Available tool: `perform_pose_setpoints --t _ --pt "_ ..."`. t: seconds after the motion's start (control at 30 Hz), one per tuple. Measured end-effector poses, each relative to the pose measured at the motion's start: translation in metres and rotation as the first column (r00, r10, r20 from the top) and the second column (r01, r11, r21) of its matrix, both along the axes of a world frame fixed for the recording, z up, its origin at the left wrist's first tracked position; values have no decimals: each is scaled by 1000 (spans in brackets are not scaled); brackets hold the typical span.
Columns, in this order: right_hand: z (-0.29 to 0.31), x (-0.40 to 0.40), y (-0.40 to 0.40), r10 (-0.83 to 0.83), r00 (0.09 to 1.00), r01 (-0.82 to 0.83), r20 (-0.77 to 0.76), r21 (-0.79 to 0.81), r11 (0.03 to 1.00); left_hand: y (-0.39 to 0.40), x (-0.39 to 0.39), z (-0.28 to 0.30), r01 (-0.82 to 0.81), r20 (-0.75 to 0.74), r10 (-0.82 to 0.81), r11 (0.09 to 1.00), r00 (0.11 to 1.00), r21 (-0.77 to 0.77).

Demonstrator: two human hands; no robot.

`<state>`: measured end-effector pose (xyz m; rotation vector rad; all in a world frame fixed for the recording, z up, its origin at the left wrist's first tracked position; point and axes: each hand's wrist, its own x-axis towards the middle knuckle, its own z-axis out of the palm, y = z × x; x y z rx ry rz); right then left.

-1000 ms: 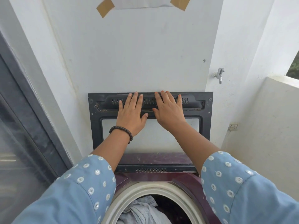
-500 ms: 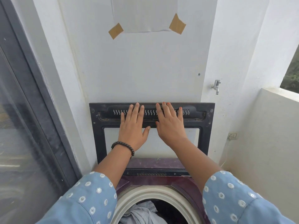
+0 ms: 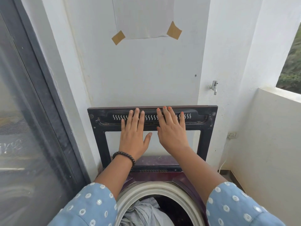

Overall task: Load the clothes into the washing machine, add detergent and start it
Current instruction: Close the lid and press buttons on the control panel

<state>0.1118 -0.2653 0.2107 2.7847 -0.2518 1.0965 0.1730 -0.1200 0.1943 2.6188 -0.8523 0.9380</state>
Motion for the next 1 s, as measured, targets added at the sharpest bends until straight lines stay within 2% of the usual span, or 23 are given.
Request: perform_pose_setpoints --t 0.3,1.0 --pt "-7 -31 13 20 998 -20 64 -2 1000 13 -28 -7 -38 51 38 999 998 6" --pt "-4 -79 24 62 995 -56 83 -70 996 28 -95 -13 -103 -29 104 994 994 36"
